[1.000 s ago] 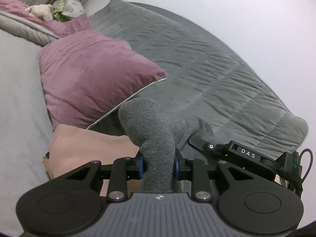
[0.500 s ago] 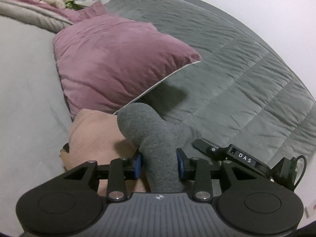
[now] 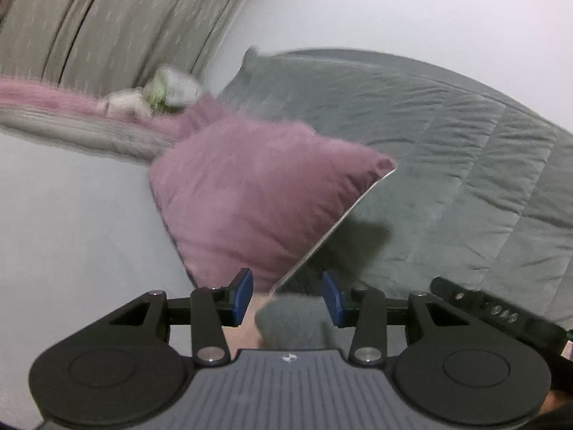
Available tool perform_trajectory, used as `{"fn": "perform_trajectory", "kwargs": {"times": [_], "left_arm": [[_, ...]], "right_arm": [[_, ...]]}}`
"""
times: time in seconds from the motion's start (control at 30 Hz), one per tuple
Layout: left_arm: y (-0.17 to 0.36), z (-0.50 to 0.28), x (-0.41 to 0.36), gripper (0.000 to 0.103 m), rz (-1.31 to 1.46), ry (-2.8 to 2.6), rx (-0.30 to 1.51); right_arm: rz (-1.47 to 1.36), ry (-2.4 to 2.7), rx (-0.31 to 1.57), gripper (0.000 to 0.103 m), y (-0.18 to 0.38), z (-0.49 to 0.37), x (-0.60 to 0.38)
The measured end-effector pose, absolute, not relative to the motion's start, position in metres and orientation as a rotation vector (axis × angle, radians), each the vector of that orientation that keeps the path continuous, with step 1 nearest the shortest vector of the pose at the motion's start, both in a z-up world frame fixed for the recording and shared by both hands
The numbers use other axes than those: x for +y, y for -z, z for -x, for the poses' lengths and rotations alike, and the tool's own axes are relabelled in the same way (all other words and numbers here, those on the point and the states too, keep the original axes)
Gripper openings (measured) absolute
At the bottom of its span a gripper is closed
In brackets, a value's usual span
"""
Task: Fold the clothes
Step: 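Lower the grey sweater onto the beige stack with the left gripper and open it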
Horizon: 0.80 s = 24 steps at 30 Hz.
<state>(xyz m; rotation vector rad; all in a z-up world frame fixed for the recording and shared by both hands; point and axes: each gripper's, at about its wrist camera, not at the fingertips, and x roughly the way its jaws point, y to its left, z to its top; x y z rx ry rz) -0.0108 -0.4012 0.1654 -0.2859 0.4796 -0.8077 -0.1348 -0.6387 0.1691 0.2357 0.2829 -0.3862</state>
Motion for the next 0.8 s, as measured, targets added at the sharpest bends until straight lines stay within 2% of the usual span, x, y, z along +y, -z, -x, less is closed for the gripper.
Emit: {"fn": "perform_trajectory", "kwargs": {"times": [0.13,0.33,0.6,0.73,0.8], "left_arm": [[-0.168,0.018,-0.431,0.040,0.138,0.873,0.411],[-0.135,0.019,-0.464,0.041,-0.039,0.900,0.430],[-0.118,0.021,-0.463,0.041,-0.036,0.909,0.394],[-0.124,0.017,-0.456,0.042,0.008,0.912,0.421],[-0.129,0.016,-0.454,0.042,0.019,0.909,0.437]], "right_arm": [[-0.167,0.421,0.323,0.026,-0.154,0.122,-0.632],[-0.205,0.471,0.372,0.023,-0.115,0.122,-0.642],[-0.292,0.476,0.355,0.024,-0.092,0.125,-0.652],[-0.285,0.475,0.357,0.026,-0.105,0.125,-0.650],[-0.291,0.476,0.353,0.035,-0.113,0.126,-0.648]]}}
